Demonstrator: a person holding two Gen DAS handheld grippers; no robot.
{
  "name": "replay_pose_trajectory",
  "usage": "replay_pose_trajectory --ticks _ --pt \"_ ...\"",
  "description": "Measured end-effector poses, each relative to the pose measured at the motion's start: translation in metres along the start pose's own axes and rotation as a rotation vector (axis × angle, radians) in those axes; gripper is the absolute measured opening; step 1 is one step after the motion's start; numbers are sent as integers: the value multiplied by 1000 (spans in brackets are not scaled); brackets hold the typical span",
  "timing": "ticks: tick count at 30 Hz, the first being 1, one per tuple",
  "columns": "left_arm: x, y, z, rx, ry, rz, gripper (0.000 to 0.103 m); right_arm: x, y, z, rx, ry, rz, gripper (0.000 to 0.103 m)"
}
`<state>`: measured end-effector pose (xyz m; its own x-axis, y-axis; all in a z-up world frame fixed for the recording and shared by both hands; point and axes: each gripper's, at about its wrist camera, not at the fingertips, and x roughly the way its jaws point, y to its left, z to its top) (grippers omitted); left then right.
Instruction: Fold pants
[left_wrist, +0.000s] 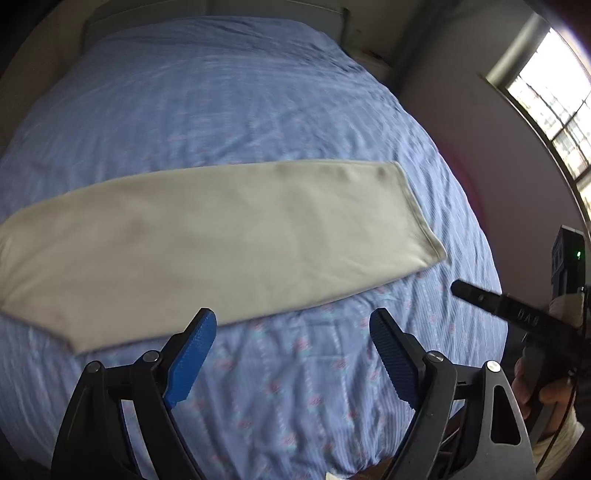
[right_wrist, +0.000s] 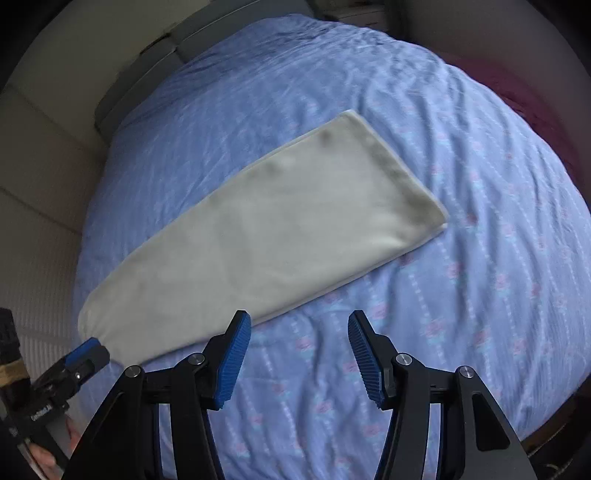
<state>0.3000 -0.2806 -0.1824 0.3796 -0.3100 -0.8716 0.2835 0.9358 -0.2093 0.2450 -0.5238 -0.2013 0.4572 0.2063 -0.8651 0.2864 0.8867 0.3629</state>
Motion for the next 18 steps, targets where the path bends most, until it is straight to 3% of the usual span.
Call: replay_pose_trajectory --ticks 5,10,15,18 --pt "-53 83 -38 -119 -51 77 86 15 98 -34 -140 88 109 56" --pt "-95 180 -84 -231 -70 152 88 34 197 -78 -300 124 132 56" --pt "-115 270 -111 -228 -2 223 88 66 271 -112 -314 145 107 56" --pt "-118 308 -121 -209 33 226 88 90 305 -127 -308 174 98 56"
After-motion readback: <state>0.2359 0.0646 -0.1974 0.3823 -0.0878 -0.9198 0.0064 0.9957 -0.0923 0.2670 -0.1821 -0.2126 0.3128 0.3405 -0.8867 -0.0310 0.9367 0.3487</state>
